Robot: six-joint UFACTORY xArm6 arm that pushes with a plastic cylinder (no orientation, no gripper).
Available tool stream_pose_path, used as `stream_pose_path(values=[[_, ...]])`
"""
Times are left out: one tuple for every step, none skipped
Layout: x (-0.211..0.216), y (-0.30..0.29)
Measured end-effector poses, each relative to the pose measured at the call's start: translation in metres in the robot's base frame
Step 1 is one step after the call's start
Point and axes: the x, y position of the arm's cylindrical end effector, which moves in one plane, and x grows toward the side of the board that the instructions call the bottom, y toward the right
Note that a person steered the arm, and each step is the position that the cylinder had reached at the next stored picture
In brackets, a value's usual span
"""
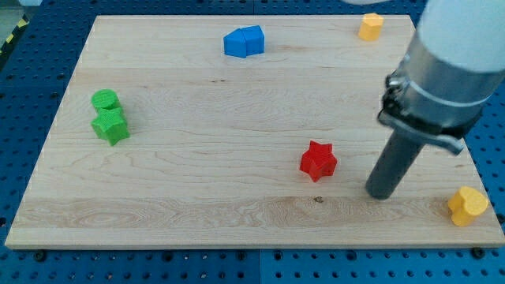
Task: Move the red star to the left side of the red circle
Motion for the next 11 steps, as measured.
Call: stream_pose_path(values=[[0.006, -0.052], [-0.025, -0.070], [-0.060, -0.044], [-0.071, -0.025], [-0.055, -0.054], [-0.061, -0.098], [-0.091, -0.089], [-0.100, -0.047], [-0.102, -0.007], [-0.096, -0.006], [-0.088, -0.005]])
